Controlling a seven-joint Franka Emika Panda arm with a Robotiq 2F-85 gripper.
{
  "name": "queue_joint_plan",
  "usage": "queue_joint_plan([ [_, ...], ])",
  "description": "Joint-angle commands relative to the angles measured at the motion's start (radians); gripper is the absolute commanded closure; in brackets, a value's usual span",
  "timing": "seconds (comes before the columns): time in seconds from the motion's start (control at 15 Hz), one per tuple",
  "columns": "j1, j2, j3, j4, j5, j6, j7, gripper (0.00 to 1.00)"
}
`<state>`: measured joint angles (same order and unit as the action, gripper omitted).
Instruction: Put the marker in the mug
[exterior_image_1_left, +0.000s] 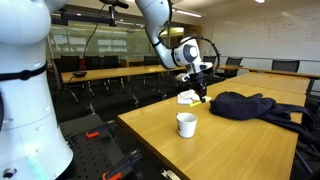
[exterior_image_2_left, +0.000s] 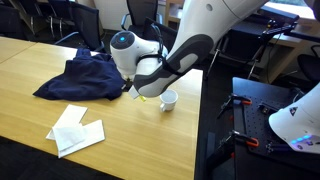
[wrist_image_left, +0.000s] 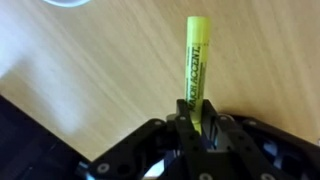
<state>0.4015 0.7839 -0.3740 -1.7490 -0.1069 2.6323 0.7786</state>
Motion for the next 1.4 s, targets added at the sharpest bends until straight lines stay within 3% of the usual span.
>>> queue_joint_plan([
  [0.0, 0.125, -0.049, -0.108, -0.08, -0.057, 0.009, 0.266, 0.95],
  [0.47, 0.321, -0.036, -0.271, -0.121, -0.255, -0.067, 0.827, 0.95],
  [0.8, 0.407, -0.065, -0.321, -0.17, -0.388, -0.23, 1.169, 0.95],
  [1.07, 0.426, -0.121, -0.292, -0.218, -0.483, -0.445, 1.418, 0.95],
  [1.33, 0.37, -0.19, -0.191, -0.239, -0.523, -0.716, 1.62, 0.95],
])
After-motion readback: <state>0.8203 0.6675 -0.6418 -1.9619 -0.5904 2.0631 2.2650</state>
